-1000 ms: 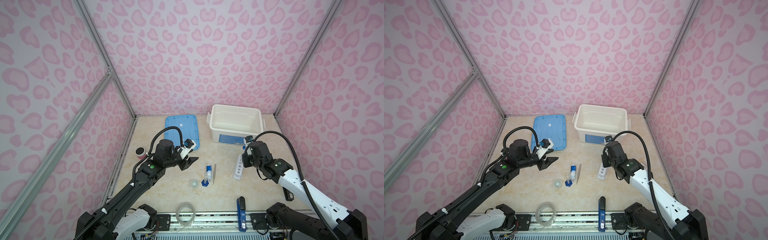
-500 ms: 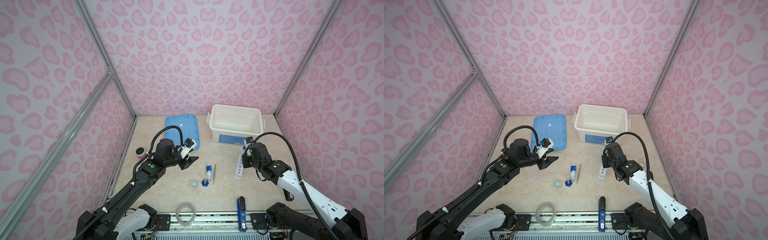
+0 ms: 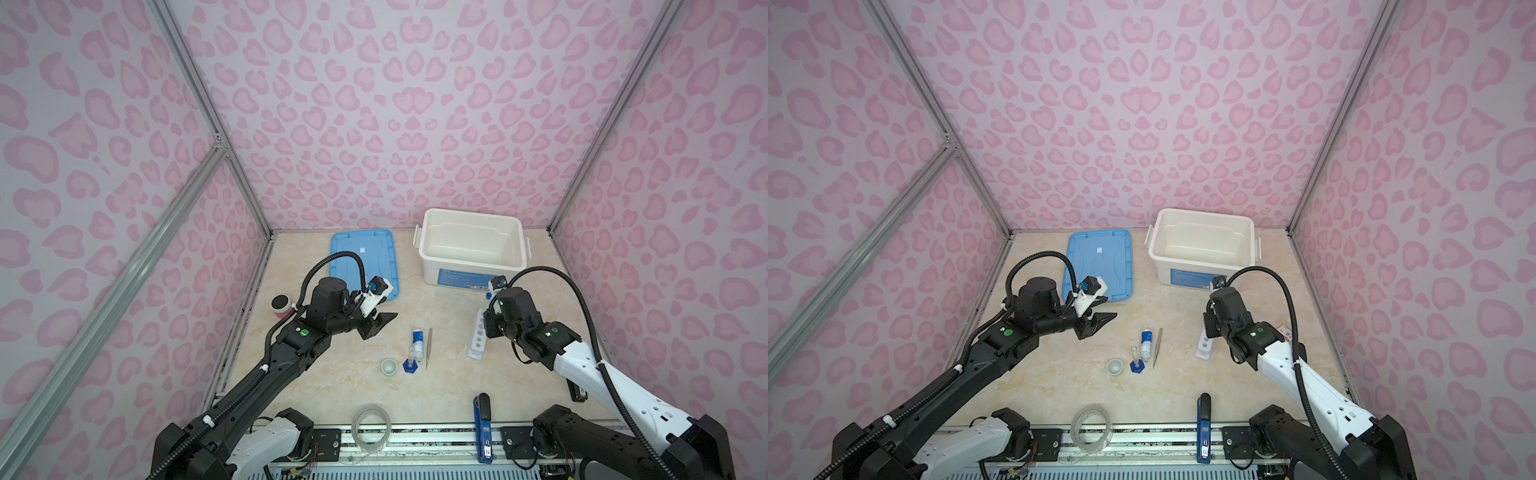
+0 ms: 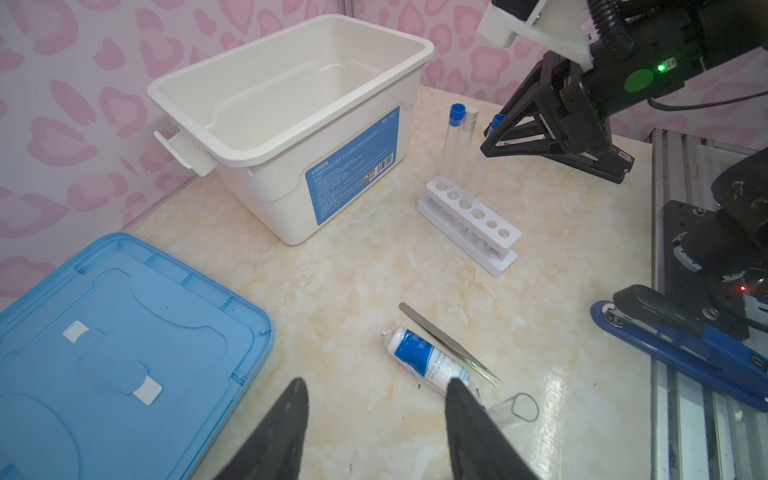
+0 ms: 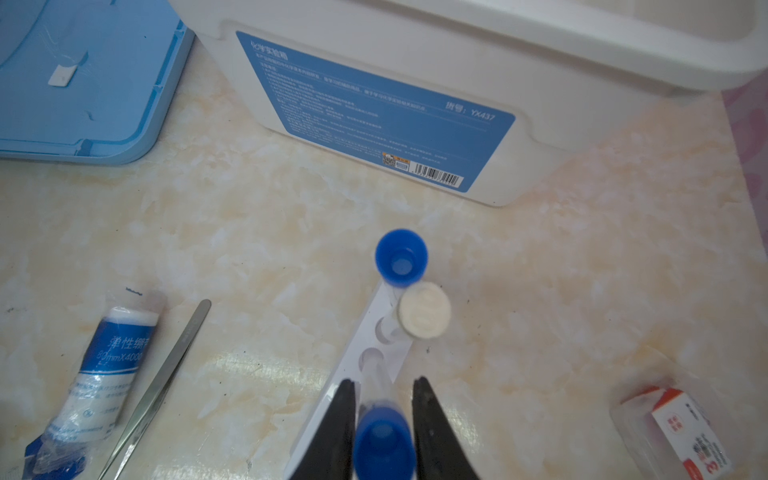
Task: Organize the chemistry lab equipment
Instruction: 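Lower the blue-capped tube with right gripper into a free rack hole, then open right gripper to release the tube and lift away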
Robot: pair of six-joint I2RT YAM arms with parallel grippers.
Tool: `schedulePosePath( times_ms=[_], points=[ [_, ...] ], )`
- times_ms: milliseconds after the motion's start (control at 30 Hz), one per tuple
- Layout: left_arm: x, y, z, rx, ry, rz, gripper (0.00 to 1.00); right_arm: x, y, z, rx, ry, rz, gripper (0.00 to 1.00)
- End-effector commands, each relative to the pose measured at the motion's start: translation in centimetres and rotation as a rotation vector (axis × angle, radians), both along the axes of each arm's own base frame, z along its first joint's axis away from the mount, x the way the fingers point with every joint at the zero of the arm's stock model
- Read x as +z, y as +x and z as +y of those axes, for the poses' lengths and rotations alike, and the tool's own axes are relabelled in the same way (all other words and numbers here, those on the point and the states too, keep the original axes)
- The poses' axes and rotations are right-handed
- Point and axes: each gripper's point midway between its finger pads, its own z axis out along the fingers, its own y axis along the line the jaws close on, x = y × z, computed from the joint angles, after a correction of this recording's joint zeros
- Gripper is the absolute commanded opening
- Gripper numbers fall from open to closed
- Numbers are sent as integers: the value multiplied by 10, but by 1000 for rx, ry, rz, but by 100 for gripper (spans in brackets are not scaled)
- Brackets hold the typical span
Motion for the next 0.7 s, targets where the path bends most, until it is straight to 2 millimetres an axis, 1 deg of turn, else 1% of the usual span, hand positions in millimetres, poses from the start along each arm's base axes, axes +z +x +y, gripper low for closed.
schedulePosePath(
  times_ms=[0, 133, 333, 567, 667],
  points=[
    [4, 0, -1, -6, -8, -20, 56, 0, 1, 0, -10, 9, -8, 30],
    [5, 0, -1, -7, -8, -21, 56, -1, 1, 0, -12, 10, -6, 33],
    [5, 0, 0, -6, -8, -21, 56, 2, 1, 0, -13, 18, -12, 34],
    [5, 0, -1, -8, -9, -20, 56, 23, 2, 4, 3, 46, -43, 39],
    [5, 0, -1, -8, -10, -21, 56, 33, 2, 6, 11, 59, -58, 40]
  ],
)
